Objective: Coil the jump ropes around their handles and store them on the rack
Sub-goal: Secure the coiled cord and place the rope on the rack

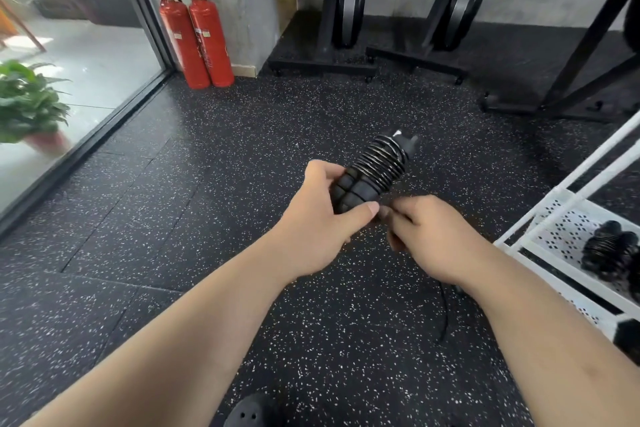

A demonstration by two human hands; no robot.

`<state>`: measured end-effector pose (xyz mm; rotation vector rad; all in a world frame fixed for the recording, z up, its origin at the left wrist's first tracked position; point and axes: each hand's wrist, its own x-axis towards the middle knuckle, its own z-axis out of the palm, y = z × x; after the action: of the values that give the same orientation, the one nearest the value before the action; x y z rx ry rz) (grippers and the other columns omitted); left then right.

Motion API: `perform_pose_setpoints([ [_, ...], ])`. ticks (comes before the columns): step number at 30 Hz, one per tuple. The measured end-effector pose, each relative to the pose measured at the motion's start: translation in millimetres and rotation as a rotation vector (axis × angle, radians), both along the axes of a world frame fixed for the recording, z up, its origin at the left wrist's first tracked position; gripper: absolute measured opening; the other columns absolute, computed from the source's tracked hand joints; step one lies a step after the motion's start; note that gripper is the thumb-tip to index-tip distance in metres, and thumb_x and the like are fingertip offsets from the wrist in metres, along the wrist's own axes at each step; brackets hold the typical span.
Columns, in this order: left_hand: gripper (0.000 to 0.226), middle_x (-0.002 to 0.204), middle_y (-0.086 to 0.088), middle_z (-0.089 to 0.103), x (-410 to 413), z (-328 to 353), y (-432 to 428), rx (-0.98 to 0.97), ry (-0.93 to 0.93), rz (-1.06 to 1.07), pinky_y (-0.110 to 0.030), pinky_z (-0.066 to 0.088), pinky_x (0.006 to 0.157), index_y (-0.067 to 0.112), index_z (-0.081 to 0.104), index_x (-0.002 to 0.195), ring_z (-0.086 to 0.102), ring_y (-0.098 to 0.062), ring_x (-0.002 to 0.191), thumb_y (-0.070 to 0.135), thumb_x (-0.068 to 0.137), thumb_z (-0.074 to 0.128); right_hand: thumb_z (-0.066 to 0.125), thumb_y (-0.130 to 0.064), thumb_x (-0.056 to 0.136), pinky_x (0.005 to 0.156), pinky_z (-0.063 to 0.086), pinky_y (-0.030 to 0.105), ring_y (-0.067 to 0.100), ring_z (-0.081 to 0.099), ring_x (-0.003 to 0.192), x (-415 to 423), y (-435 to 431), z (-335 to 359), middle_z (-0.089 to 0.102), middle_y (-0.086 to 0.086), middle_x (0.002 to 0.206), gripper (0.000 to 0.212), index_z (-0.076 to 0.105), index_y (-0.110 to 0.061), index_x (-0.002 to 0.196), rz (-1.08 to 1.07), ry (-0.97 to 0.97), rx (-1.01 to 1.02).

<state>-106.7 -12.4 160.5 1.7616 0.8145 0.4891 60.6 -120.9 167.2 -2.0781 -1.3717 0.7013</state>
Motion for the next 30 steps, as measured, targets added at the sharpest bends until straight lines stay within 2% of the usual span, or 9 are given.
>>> perform_pose_setpoints([
  [3, 0.055, 0.114, 0.012, 0.066, -2.9, -4.3, 6.2, 0.099, 0.074, 0.111, -0.038, 0.059, 0.064, 0.034, 0.039, 0.123, 0.072, -0.018, 0.079, 0.038, 0.090, 0.083, 0.054, -0.040, 0.109, 0.057, 0.046, 0.035, 0.008, 0.061, 0.055, -0.3, -3.6, 1.7, 0.070, -0.008, 0.067, 0.032, 0.068, -0.026, 0.084, 0.074, -0.103, 0.001],
  [5, 0.058, 0.112, 0.016, 0.063, -4.1, -6.0, 9.4, 0.127, 0.111, 0.145, -0.034, 0.054, 0.062, 0.034, 0.038, 0.121, 0.072, -0.017, 0.080, 0.039, 0.089, 0.085, 0.055, -0.045, 0.107, 0.071, 0.058, 0.041, 0.015, 0.072, 0.075, 1.4, -6.7, 6.0, 0.076, -0.008, 0.083, 0.021, 0.071, -0.033, 0.101, 0.074, -0.144, 0.002],
  [6, 0.059, 0.112, 0.017, 0.063, -4.6, -6.1, 10.7, 0.137, 0.123, 0.157, -0.029, 0.051, 0.062, 0.034, 0.038, 0.121, 0.071, -0.014, 0.081, 0.039, 0.088, 0.086, 0.056, -0.047, 0.107, 0.071, 0.059, 0.040, 0.012, 0.072, 0.075, 3.3, -8.6, 9.3, 0.076, -0.010, 0.083, 0.019, 0.072, -0.036, 0.104, 0.067, -0.165, 0.002],
  [9, 0.061, 0.106, 0.019, 0.063, -6.8, -4.2, 11.5, 0.202, 0.176, 0.177, -0.020, 0.043, 0.064, 0.031, 0.042, 0.122, 0.064, -0.002, 0.087, 0.038, 0.085, 0.089, 0.059, -0.048, 0.105, 0.052, 0.046, 0.027, 0.003, 0.062, 0.061, 9.7, -15.4, 17.8, 0.069, -0.019, 0.073, 0.018, 0.073, -0.038, 0.101, 0.044, -0.250, 0.029],
  [13, 0.063, 0.104, 0.013, 0.063, -6.3, -2.9, 9.7, 0.326, 0.286, 0.137, -0.031, 0.052, 0.069, 0.030, 0.044, 0.119, 0.063, -0.010, 0.085, 0.047, 0.080, 0.091, 0.061, -0.052, 0.101, 0.059, 0.051, 0.034, 0.007, 0.061, 0.061, 12.1, -20.6, 21.5, 0.066, -0.015, 0.064, 0.020, 0.076, -0.038, 0.097, 0.026, -0.354, 0.128],
  [18, 0.066, 0.108, 0.009, 0.061, -2.8, -5.9, 6.2, 0.466, 0.345, 0.008, -0.036, 0.052, 0.083, 0.030, 0.050, 0.123, 0.060, -0.015, 0.093, 0.049, 0.076, 0.092, 0.058, -0.058, 0.097, 0.066, 0.056, 0.040, 0.007, 0.063, 0.075, 8.4, -20.5, 17.5, 0.067, -0.019, 0.080, 0.028, 0.079, -0.038, 0.099, 0.060, -0.484, 0.274],
  [22, 0.065, 0.114, 0.013, 0.058, -3.5, -3.1, 6.0, 0.514, 0.312, -0.127, -0.032, 0.049, 0.093, 0.036, 0.055, 0.127, 0.057, -0.010, 0.102, 0.042, 0.076, 0.094, 0.072, -0.055, 0.092, 0.063, 0.053, 0.040, 0.006, 0.061, 0.070, 15.4, -21.1, 16.4, 0.063, -0.018, 0.076, 0.020, 0.080, -0.037, 0.093, -0.005, -0.466, 0.364],
  [26, 0.068, 0.113, 0.023, 0.059, -4.7, 1.1, 2.2, 0.518, 0.294, -0.258, -0.022, 0.046, 0.090, 0.041, 0.055, 0.127, 0.057, 0.001, 0.102, 0.037, 0.074, 0.097, 0.084, -0.053, 0.082, 0.066, 0.054, 0.038, 0.003, 0.064, 0.071, 19.7, -22.6, 16.0, 0.066, -0.019, 0.076, 0.016, 0.080, -0.039, 0.088, -0.032, -0.376, 0.369],
  [30, 0.070, 0.108, 0.025, 0.060, -4.4, 3.0, -0.8, 0.485, 0.314, -0.311, -0.024, 0.047, 0.084, 0.045, 0.048, 0.123, 0.057, 0.004, 0.099, 0.038, 0.073, 0.097, 0.088, -0.052, 0.077, 0.069, 0.055, 0.036, 0.004, 0.066, 0.074, 20.6, -22.9, 16.2, 0.069, -0.018, 0.079, 0.018, 0.079, -0.042, 0.088, -0.011, -0.309, 0.340],
])
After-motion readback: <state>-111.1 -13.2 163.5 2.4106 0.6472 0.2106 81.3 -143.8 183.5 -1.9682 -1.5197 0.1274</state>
